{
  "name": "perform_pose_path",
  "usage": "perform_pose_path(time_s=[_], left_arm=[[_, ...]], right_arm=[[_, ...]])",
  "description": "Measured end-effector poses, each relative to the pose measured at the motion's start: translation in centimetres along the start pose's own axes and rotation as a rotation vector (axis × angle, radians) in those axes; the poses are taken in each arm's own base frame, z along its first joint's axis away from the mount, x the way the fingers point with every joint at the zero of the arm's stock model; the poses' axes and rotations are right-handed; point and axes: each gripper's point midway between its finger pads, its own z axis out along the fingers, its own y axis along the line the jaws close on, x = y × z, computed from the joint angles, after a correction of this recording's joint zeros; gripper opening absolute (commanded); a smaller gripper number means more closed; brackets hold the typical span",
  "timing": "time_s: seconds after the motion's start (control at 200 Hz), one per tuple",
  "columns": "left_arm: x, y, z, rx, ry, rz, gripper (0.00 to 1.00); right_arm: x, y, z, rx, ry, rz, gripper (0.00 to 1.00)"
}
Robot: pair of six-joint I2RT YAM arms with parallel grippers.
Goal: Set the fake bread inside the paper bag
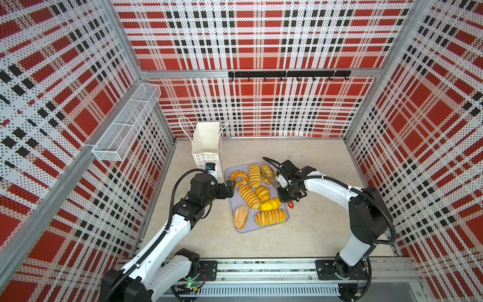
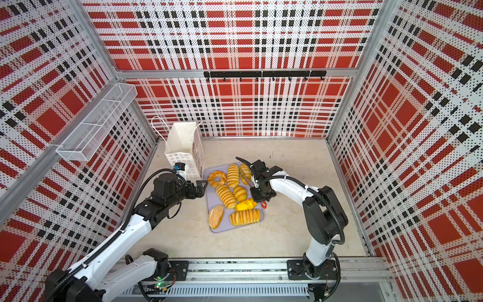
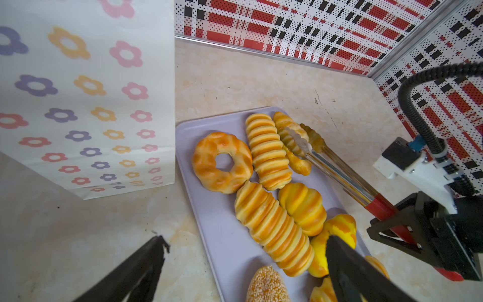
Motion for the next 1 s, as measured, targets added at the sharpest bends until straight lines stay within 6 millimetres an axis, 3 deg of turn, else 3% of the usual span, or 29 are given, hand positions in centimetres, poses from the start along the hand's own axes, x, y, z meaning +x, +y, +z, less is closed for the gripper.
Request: perform_pose_path(time_s=[0.125, 0.246, 0.371, 0.531, 0.742, 0.867, 1.002], left_arm=[[0.1, -0.1, 0.0, 0.006, 0.004, 0.0, 0.98], [0.0, -0.3, 0.0, 0.019, 0.0, 0.001, 0.98], [-0.3, -0.5, -0.3, 0.03, -0.018, 0.003, 0.98], [-0.8, -0.6, -0.6, 0.033, -0.043, 0.002, 0.98], [-1.3, -1.0, -1.2, 0.063, -0.069, 0.003, 0.98], [-2.1, -1.3, -2.3, 0.071, -0.115, 0.005, 0.98], [-3.9, -0.6, -5.1, 0.036, -0.204, -0.024, 0.98]], right_arm=[[-0.2, -0.3, -0.4, 0.018, -0.007, 0.001, 0.21], [-0.4, -0.3, -2.0, 0.027, -0.042, 0.003, 0.21], [-0.8, -0.1, -5.1, 0.024, -0.122, 0.011, 0.2], [-2.0, 0.7, -10.9, -0.012, -0.291, 0.013, 0.2], [-4.1, 3.7, -18.9, -0.164, -0.561, -0.072, 0.2], [-5.4, 6.2, -21.2, -0.248, -0.65, -0.156, 0.2], [-7.0, 10.7, -22.5, -0.321, -0.702, -0.29, 0.2]])
